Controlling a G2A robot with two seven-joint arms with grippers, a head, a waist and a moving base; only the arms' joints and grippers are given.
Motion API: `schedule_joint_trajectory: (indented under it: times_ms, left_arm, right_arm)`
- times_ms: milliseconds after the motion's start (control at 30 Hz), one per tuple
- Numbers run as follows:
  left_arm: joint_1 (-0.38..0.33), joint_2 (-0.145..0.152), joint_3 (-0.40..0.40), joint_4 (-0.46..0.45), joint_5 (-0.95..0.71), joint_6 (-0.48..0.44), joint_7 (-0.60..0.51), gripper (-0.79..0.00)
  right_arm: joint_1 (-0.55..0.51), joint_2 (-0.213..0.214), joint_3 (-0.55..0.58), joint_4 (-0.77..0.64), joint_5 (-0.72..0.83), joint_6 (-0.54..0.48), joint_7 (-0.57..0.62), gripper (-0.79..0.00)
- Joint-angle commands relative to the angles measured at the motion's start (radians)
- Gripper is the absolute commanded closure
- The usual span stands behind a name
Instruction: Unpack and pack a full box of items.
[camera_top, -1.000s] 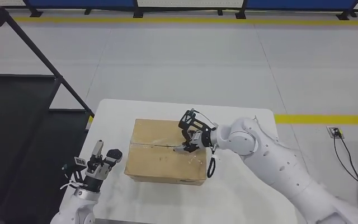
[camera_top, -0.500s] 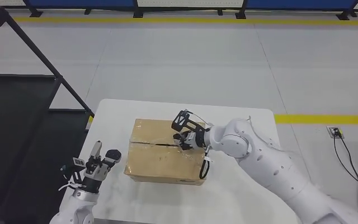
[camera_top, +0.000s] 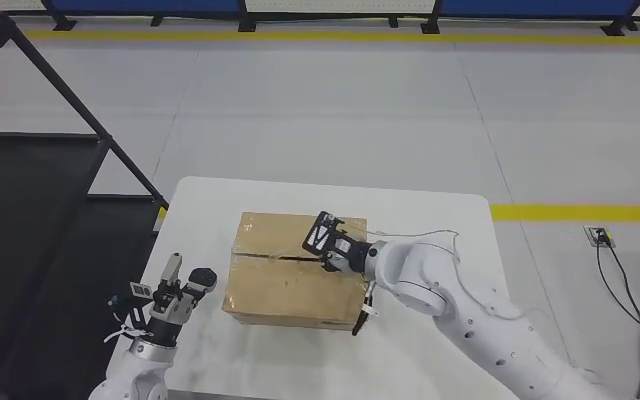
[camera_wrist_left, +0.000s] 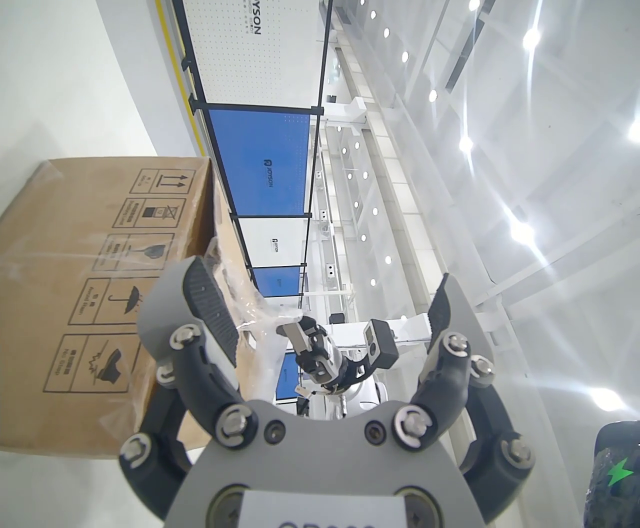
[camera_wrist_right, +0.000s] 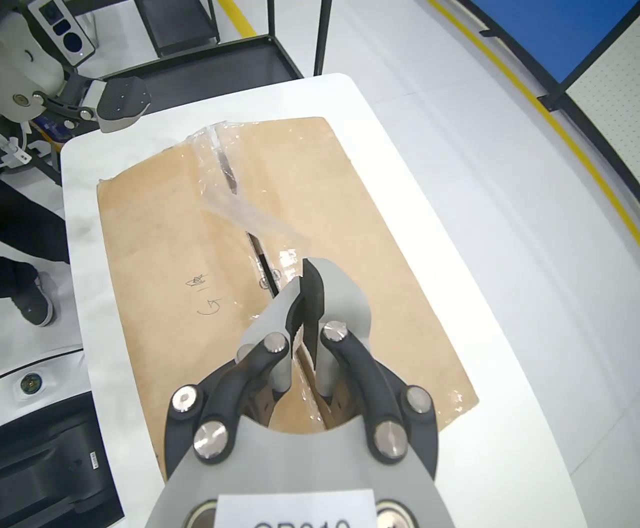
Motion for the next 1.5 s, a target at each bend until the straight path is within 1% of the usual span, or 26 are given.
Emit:
schedule_joint_trajectory:
  times_ms: [0, 33, 100, 267, 400, 600, 633, 700, 733, 767, 800, 867, 900, 933, 1033, 1100, 1167, 1200, 1267, 1367, 1467]
  left_arm:
    - [0.0, 0.0, 0.001, 0.0, 0.001, -0.003, -0.002, -0.785]
    - [0.0, 0.0, 0.0, 0.001, -0.001, -0.003, -0.001, -0.785]
    - [0.002, -0.001, 0.0, 0.001, -0.001, -0.004, -0.001, -0.785]
    - [0.003, -0.001, 0.0, 0.001, -0.002, -0.004, -0.004, -0.785]
    - [0.003, -0.001, 0.002, 0.001, -0.001, -0.007, -0.007, -0.785]
    - [0.001, -0.002, 0.008, -0.003, 0.009, -0.002, -0.006, -0.785]
    - [0.0, -0.002, 0.008, -0.005, 0.01, 0.0, -0.005, -0.785]
    - [-0.002, -0.002, 0.006, -0.014, 0.016, 0.003, -0.007, -0.785]
    - [-0.003, -0.001, 0.005, -0.021, 0.02, 0.004, -0.009, -0.785]
    - [-0.004, -0.001, 0.003, -0.027, 0.024, 0.005, -0.008, -0.785]
    - [-0.004, -0.001, 0.001, -0.033, 0.029, 0.007, -0.008, -0.785]
    - [-0.004, 0.0, -0.001, -0.045, 0.034, 0.011, -0.007, -0.785]
    - [-0.004, 0.0, -0.001, -0.051, 0.038, 0.013, -0.007, -0.785]
    - [-0.003, 0.0, -0.001, -0.054, 0.04, 0.015, -0.006, -0.785]
    - [-0.005, 0.0, 0.003, -0.061, 0.05, 0.019, -0.005, -0.785]
    - [-0.007, -0.001, 0.007, -0.061, 0.055, 0.023, -0.002, -0.785]
    - [-0.009, -0.001, 0.01, -0.06, 0.056, 0.025, -0.001, -0.785]
    - [-0.01, -0.001, 0.011, -0.059, 0.056, 0.026, -0.001, -0.785]
    - [-0.012, -0.001, 0.013, -0.057, 0.06, 0.027, -0.001, -0.785]
    - [-0.014, -0.001, 0.014, -0.055, 0.06, 0.029, 0.0, -0.785]
    - [-0.016, -0.001, 0.015, -0.053, 0.061, 0.029, 0.001, -0.785]
  right_arm:
    - [-0.02, 0.007, 0.015, -0.023, -0.06, 0.004, -0.009, 0.0]
    - [-0.03, 0.009, 0.015, -0.034, -0.108, 0.021, -0.007, 0.0]
    - [-0.057, 0.008, 0.009, -0.065, -0.192, 0.073, -0.039, 0.0]
    - [-0.098, 0.001, -0.013, -0.097, -0.332, 0.148, -0.082, 0.0]
    - [-0.12, -0.004, -0.016, -0.108, -0.37, 0.149, -0.099, 0.0]
    - [-0.142, -0.009, 0.004, -0.105, -0.378, 0.111, -0.121, 0.0]
    - [-0.145, -0.01, 0.008, -0.105, -0.375, 0.103, -0.127, -0.129]
    - [-0.154, -0.011, 0.019, -0.106, -0.371, 0.094, -0.15, -0.342]
    - [-0.159, -0.011, 0.025, -0.107, -0.367, 0.085, -0.166, -0.468]
    - [-0.165, -0.01, 0.034, -0.108, -0.369, 0.085, -0.185, -0.622]
    - [-0.172, -0.01, 0.041, -0.11, -0.373, 0.085, -0.198, -0.699]
    - [-0.189, -0.008, 0.056, -0.12, -0.385, 0.09, -0.233, -0.708]
    - [-0.2, -0.007, 0.061, -0.126, -0.39, 0.085, -0.248, -0.727]
    - [-0.209, -0.006, 0.068, -0.132, -0.394, 0.078, -0.264, -0.714]
    - [-0.237, -0.002, 0.091, -0.144, -0.39, 0.041, -0.311, -0.662]
    - [-0.254, 0.002, 0.109, -0.149, -0.379, 0.01, -0.345, -0.585]
    - [-0.266, 0.005, 0.13, -0.15, -0.37, -0.024, -0.377, -0.563]
    - [-0.273, 0.007, 0.137, -0.149, -0.364, -0.046, -0.39, -0.563]
    - [-0.282, 0.01, 0.155, -0.147, -0.361, -0.067, -0.411, -0.603]
    - [-0.299, 0.011, 0.172, -0.151, -0.367, -0.069, -0.453, -0.554]
    - [-0.315, 0.011, 0.185, -0.153, -0.377, -0.077, -0.501, -0.616]
